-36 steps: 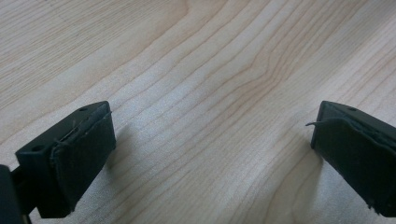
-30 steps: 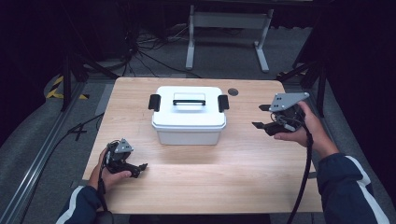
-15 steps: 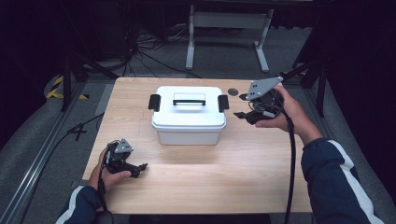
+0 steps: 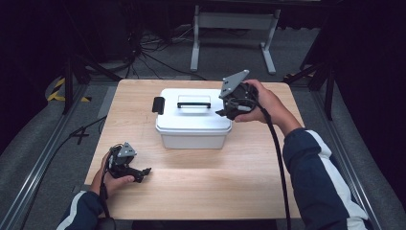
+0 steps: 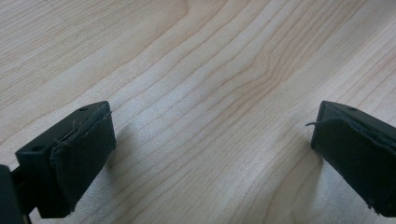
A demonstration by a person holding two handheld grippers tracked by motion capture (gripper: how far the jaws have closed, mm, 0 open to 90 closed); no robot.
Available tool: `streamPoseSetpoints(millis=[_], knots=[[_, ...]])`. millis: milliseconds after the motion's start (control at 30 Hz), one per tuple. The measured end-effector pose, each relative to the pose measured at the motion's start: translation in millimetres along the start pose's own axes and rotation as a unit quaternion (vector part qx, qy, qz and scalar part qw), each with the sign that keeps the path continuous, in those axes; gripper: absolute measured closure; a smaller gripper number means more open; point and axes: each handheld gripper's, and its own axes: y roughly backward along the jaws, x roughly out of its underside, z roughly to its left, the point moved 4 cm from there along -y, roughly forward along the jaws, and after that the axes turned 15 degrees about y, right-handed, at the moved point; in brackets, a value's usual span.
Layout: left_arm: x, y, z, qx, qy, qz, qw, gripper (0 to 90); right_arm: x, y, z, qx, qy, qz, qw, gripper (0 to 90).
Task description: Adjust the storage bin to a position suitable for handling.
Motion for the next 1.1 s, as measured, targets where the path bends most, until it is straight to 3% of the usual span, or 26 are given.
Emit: streamPoseSetpoints(millis=[333, 533, 833, 1000, 1100], knots=[[0.0, 0.1, 0.3, 0.001, -0.003, 0.001, 1.0, 0.2, -22.1, -36.5, -9.1, -0.029, 0.024, 0.032, 0.9988, 52.3], [0.6, 0.5, -0.6, 0.004, 0.002, 0.004, 1.0, 0.3, -30.3, -55.6, -11.2, -0.04, 0.035, 0.051, 0.9973, 60.8], [0.7, 0.7, -0.5, 0.005, 0.001, 0.005, 1.0, 0.2, -47.0, -68.8, -15.4, -0.037, 0.066, 0.077, 0.9941, 82.8], [0.7, 0.8, -0.5, 0.004, 0.001, 0.003, 1.0, 0.3, -49.0, -71.8, -20.6, -0.047, 0.06, 0.072, 0.9944, 83.8], [0.7, 0.8, -0.5, 0.005, 0.001, 0.004, 1.0, 0.3, -52.6, -72.2, -20.6, -0.048, 0.075, 0.085, 0.9924, 84.5]])
